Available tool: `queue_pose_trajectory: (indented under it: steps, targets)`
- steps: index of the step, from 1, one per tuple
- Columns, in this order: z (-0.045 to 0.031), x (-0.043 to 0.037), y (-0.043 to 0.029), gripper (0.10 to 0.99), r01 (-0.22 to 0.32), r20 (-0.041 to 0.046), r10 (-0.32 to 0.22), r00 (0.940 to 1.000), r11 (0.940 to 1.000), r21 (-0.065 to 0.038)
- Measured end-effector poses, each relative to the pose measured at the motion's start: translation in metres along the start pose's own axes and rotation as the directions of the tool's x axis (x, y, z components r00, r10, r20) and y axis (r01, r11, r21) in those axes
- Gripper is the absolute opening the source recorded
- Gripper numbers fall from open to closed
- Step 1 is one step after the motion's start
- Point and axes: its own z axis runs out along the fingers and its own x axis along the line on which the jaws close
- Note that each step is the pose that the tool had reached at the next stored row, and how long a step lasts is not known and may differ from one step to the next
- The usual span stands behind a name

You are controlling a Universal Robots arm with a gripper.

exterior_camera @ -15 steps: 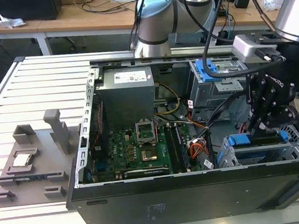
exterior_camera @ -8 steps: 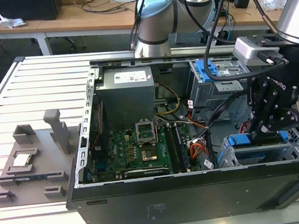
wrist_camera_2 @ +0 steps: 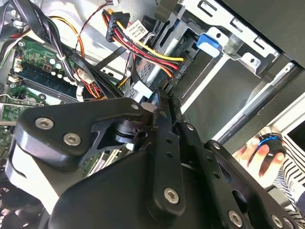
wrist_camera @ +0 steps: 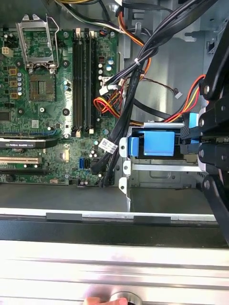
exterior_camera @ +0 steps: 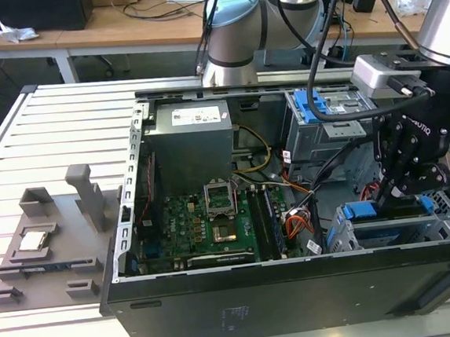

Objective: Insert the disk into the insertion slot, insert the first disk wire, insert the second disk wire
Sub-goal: 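Insert the second disk wire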

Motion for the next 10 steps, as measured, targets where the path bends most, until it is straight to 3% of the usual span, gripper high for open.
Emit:
queue_pose_trajectory:
  steps: [7, 10]
  targets:
    - [0.0, 0.0001, 0.0, 0.153, 0.0, -0.0011, 0.0, 1.0, 1.0, 0.0]
    - [-0.0121, 0.0012, 0.0007, 0.153, 0.0, -0.0035, 0.0, 1.0, 1.0, 0.0]
